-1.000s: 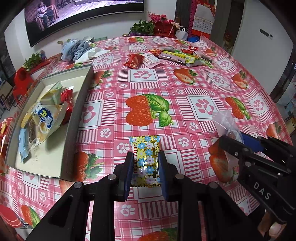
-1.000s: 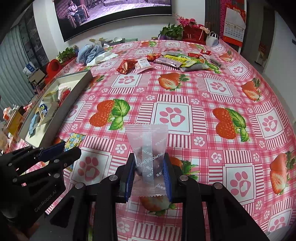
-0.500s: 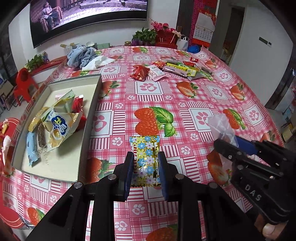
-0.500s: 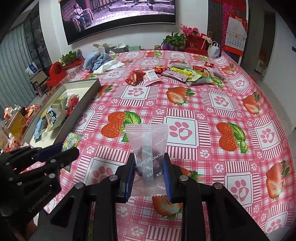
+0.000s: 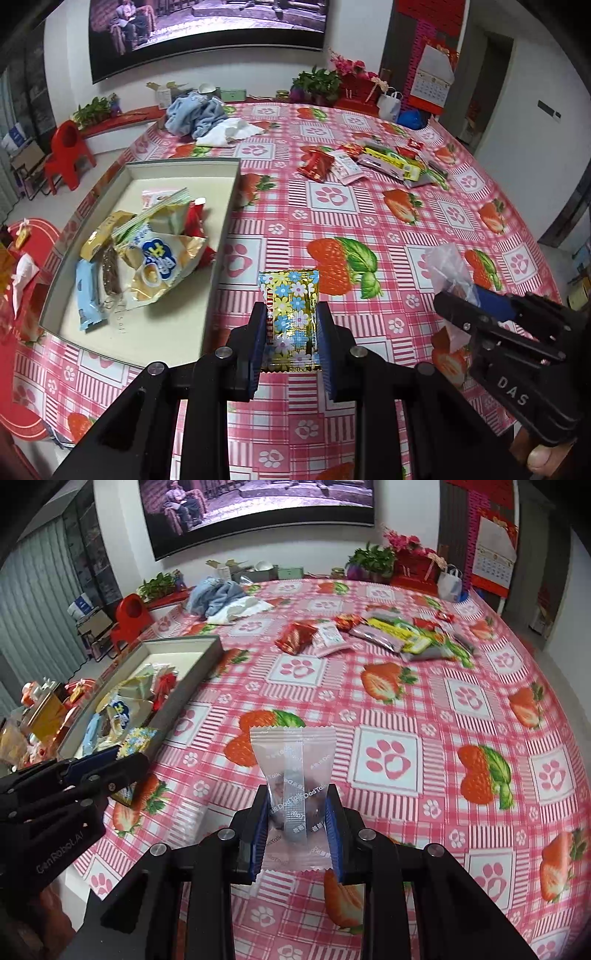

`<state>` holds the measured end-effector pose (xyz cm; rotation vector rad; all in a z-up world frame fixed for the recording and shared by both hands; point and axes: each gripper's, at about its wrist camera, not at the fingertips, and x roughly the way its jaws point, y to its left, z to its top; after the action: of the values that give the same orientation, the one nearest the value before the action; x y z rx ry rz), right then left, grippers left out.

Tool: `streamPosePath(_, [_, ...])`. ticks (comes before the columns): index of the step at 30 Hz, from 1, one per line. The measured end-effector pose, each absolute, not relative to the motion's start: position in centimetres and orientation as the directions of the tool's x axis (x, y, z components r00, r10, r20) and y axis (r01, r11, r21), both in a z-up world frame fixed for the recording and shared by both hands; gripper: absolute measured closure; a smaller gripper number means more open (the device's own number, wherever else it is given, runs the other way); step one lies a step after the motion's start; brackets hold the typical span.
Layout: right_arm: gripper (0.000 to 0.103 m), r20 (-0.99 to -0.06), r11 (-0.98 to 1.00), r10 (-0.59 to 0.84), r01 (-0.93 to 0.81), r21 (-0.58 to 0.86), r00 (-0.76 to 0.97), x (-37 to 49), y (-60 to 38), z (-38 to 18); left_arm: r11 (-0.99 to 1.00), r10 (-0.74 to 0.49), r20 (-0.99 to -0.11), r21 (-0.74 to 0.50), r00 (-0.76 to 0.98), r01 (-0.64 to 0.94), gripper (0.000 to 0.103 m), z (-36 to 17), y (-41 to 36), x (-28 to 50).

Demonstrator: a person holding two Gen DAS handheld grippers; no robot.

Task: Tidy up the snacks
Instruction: 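Move the clear candy and flowered packet over the white tray with both grippers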

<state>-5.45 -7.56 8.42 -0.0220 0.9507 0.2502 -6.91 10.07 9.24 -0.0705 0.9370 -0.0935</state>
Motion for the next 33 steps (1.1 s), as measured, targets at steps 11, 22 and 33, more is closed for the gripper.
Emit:
streamPosePath(11, [0.073,-0.773,0.918,0.323,-0.379,0.116,0.546,-0.3,-0.8,12.6,0.979,-0.004,-0.821,-0.119,0.571,-0.163,0.075,10.1,20.2,-3.4])
streamPosePath(22, [0.073,-0.794,0.843,0.418,-0.515,0.157,0.441,7.0,10.1,12.9,0.958,0.075,-0.839,-0.09,0.539,-0.274,0.075,9.0,25.8,-0.5])
streamPosePath(33, [0.074,-0.842,0.852,0.366,-0.507,0.131,0.397,10.8,14.1,10.3,0.951,0.079,-0.858,-0.089,0.508,-0.297,0.074,7.6,27.7,1.5])
